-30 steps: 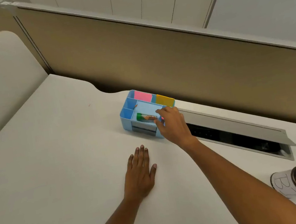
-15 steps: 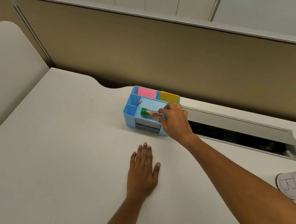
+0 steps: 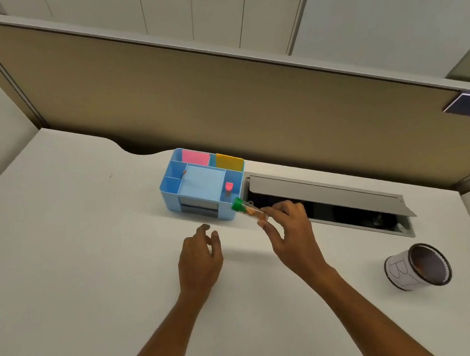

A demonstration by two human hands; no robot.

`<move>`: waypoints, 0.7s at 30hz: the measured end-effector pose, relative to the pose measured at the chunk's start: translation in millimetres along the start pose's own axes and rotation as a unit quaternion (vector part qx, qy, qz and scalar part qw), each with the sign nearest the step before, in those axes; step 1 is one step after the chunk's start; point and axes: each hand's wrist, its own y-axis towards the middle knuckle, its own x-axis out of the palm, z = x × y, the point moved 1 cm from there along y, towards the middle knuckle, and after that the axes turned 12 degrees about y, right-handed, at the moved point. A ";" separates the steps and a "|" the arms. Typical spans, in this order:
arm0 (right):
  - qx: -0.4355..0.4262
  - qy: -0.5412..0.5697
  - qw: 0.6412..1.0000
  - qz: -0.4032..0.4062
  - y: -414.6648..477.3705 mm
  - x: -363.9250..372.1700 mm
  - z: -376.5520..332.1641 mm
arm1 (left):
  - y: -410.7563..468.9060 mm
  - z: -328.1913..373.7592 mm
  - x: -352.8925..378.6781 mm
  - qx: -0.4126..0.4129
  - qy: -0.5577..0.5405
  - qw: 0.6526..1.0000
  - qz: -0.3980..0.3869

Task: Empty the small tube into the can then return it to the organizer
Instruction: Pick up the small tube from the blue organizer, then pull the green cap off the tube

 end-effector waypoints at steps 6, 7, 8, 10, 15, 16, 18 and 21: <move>0.009 0.003 0.998 0.068 -55.3 -62.1 13.5 | -8.9 84.3 -31.8 0.043 -0.208 0.975 -0.073; 0.012 0.003 0.997 0.082 -65.0 -73.0 15.0 | -14.8 99.1 -34.9 0.051 -0.234 0.966 -0.099; 0.013 0.001 0.996 0.091 -71.5 -79.5 16.2 | -18.6 110.6 -38.0 0.052 -0.255 0.957 -0.126; 0.024 -0.006 0.993 0.116 -91.5 -98.8 19.3 | -32.6 140.0 -39.9 0.064 -0.276 0.939 -0.196; 0.042 -0.013 0.988 0.146 -132.9 -133.2 26.0 | -73.5 189.6 -29.6 0.126 -0.245 0.927 -0.255; 0.045 -0.013 0.987 0.154 -141.9 -140.1 27.8 | -81.9 196.8 -26.5 0.131 -0.244 0.926 -0.256; 0.051 -0.008 0.986 0.161 -154.9 -149.1 31.6 | -95.1 206.1 -21.5 0.120 -0.255 0.920 -0.271; 0.063 -0.010 0.984 0.166 -174.0 -165.3 39.2 | -117.2 219.0 -12.1 0.110 -0.268 0.907 -0.305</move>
